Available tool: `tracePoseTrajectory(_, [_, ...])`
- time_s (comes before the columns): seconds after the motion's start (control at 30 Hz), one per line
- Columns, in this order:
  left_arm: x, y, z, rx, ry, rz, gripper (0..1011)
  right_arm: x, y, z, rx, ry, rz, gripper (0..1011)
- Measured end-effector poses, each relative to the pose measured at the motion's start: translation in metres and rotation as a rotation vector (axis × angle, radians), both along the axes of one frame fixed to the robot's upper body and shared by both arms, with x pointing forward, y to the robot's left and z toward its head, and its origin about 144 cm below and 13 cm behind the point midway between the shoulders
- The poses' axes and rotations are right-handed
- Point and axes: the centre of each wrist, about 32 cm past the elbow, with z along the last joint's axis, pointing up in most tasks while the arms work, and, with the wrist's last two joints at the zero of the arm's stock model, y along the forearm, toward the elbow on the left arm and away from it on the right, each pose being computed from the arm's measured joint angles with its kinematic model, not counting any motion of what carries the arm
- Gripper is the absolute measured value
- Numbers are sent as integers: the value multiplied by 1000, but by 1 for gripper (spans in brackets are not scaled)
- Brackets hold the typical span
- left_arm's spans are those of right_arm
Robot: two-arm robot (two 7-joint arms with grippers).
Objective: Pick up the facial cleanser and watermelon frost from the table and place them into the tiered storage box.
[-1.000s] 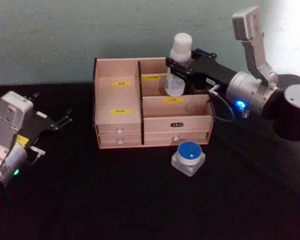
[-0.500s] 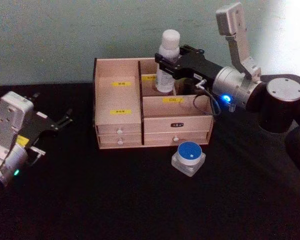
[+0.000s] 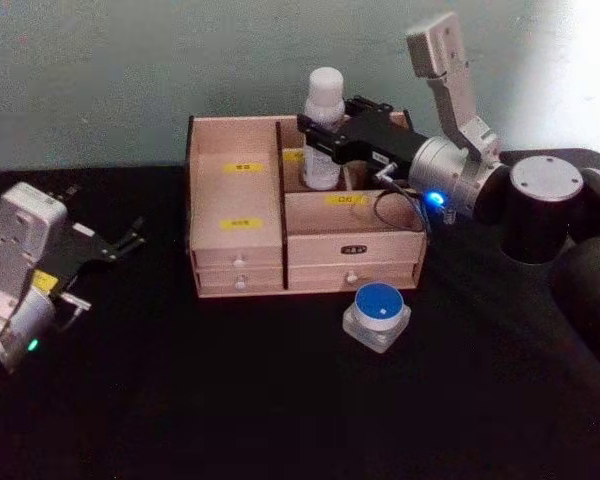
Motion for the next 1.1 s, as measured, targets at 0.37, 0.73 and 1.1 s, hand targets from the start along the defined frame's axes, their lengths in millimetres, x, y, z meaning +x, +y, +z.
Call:
tracePoseTrajectory(0.37, [0, 0, 0, 0, 0, 0, 1001, 1, 1, -13, -17, 33, -6, 600])
tracePoseTrajectory(0.73, [0, 0, 0, 0, 0, 0, 1001, -1, 2, -25, -16, 61, -5, 600])
tracePoseTrajectory(1.1, [0, 0, 0, 0, 0, 0, 1001, -3, 2, -30, -21, 73, -12, 600])
